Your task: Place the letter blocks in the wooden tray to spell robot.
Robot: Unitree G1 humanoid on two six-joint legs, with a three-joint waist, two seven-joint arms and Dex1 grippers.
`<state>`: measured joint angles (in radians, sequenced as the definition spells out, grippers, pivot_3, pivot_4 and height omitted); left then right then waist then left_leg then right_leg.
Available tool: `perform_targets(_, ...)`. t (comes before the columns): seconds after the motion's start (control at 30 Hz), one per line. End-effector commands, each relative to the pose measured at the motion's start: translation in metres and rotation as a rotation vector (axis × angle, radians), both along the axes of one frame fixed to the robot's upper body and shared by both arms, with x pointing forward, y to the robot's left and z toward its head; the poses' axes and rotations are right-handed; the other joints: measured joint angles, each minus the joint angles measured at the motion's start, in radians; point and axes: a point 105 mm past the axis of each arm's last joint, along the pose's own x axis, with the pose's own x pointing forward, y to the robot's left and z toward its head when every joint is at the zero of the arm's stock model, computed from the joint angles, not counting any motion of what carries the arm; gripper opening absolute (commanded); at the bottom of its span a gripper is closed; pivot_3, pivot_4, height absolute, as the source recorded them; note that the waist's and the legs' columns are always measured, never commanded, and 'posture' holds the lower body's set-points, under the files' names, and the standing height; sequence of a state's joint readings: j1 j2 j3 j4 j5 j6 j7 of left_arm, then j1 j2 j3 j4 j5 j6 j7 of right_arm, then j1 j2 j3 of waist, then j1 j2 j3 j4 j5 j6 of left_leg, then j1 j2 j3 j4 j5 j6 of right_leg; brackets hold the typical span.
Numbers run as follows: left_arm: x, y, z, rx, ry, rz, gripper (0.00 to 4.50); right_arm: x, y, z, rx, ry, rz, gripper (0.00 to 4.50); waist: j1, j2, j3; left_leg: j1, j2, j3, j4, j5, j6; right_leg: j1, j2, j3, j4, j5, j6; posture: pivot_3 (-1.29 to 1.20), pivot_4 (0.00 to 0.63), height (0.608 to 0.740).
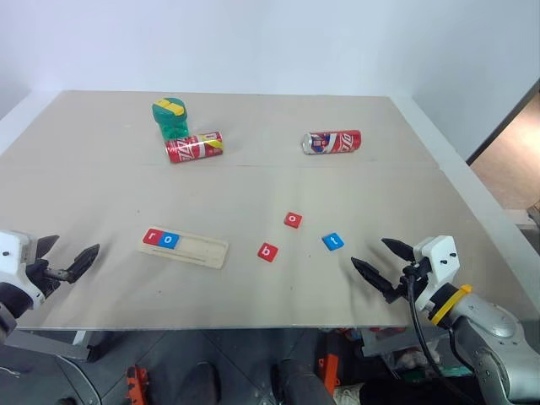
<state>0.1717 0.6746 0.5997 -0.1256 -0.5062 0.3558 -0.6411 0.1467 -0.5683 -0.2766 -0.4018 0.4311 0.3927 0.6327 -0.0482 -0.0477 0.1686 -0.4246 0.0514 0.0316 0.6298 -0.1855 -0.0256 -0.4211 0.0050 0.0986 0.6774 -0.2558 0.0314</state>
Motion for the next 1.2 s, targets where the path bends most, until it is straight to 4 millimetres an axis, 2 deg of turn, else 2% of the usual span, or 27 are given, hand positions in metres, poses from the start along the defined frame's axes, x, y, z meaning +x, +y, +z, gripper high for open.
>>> perform_targets(0.03, 0.005, 0.001, 0.015, 0.037, -0.016, -0.076, 4.5, -0.001, -0.001, 0.018, -0.026, -0.024, 0.075, 4.49, 0.0, 0.0, 0.0, 0.0, 0.0, 0.0, 0.0, 0.0, 0.0, 0.0, 0.0, 0.0, 0.0, 0.0, 0.0, 0.0, 0.15, 0.74)
perform_targets(0.13, 0.014, -0.009, 0.022, 0.06, -0.028, -0.17, 4.5, 0.001, -0.001, 0.021, -0.029, -0.009, 0.107, 4.49, 0.0, 0.0, 0.001, 0.0, -0.002, 0.004, -0.001, 0.0, 0.0, -0.001, 0.005, 0.0, 0.0, 0.0, -0.001, 0.0, 0.15, 0.74)
perform_targets(0.3, 0.015, -0.016, 0.02, 0.092, -0.027, -0.224, 4.5, 0.0, 0.004, 0.02, -0.025, 0.004, 0.121, 4.49, 0.0, 0.0, 0.0, 0.0, 0.001, 0.005, -0.003, 0.0, 0.0, -0.001, 0.005, 0.001, 0.0, 0.0, -0.002, 0.0, 0.15, 0.74)
perform_targets(0.37, 0.018, -0.028, 0.024, 0.116, -0.03, -0.295, 4.5, 0.0, 0.01, 0.021, -0.014, 0.006, 0.16, 4.49, 0.0, 0.0, 0.0, 0.0, 0.001, 0.006, -0.003, -0.001, -0.001, -0.001, 0.005, 0.001, 0.0, -0.001, -0.001, 0.0, 0.15, 0.74)
perform_targets(0.47, 0.025, -0.06, 0.029, 0.177, -0.021, -0.491, 4.5, 0.001, 0.024, 0.03, -0.002, -0.008, 0.271, 4.49, 0.0, 0.0, 0.0, 0.0, 0.0, 0.005, -0.003, -0.001, -0.001, -0.001, 0.005, 0.001, 0.0, -0.001, -0.001, 0.0, 0.15, 0.74)
perform_targets(0.57, 0.034, -0.094, 0.023, 0.313, 0.049, -0.758, 4.5, 0.008, 0.043, 0.038, -0.026, -0.022, 0.416, 4.49, 0.0, 0.0, 0.001, 0.0, -0.001, 0.005, -0.002, 0.0, 0.0, -0.001, 0.007, 0.001, 0.001, 0.001, -0.002, 0.0, 0.15, 0.74)
perform_targets(0.67, 0.046, -0.114, 0.019, 0.418, 0.119, -0.97, 4.5, 0.015, 0.06, 0.042, -0.06, -0.036, 0.537, 4.49, 0.0, 0.0, 0.001, 0.001, -0.001, 0.006, -0.001, 0.002, 0.002, 0.0, 0.007, 0.001, 0.0, 0.002, -0.003, 0.0, 0.15, 0.74)
perform_targets(0.9, 0.066, -0.139, 0.025, 0.441, 0.227, -1.242, 4.5, 0.026, 0.079, 0.049, -0.102, -0.09, 0.644, 4.49, 0.0, 0.0, 0.001, -0.006, -0.002, 0.005, -0.001, 0.001, 0.003, -0.005, 0.009, 0.001, 0.002, 0.002, 0.004, 0.0, 0.15, 0.74)
perform_targets(1.07, 0.081, -0.146, 0.021, 0.496, 0.264, -1.311, 4.5, 0.036, 0.087, 0.061, -0.103, -0.142, 0.633, 4.49, 0.001, 0.001, 0.001, -0.007, -0.002, 0.0, 0.0, -0.002, 0.006, -0.005, 0.011, 0.0, 0.003, 0.001, 0.0, 0.0, 0.15, 0.74)
perform_targets(1.2, 0.086, -0.156, 0.018, 0.535, 0.295, -1.371, 4.5, 0.034, 0.087, 0.061, -0.116, -0.146, 0.626, 4.49, 0.003, 0.001, 0.001, -0.01, -0.002, -0.005, 0.004, -0.002, 0.007, -0.005, 0.011, -0.005, 0.004, 0.001, -0.001, 0.0, 0.15, 0.74)
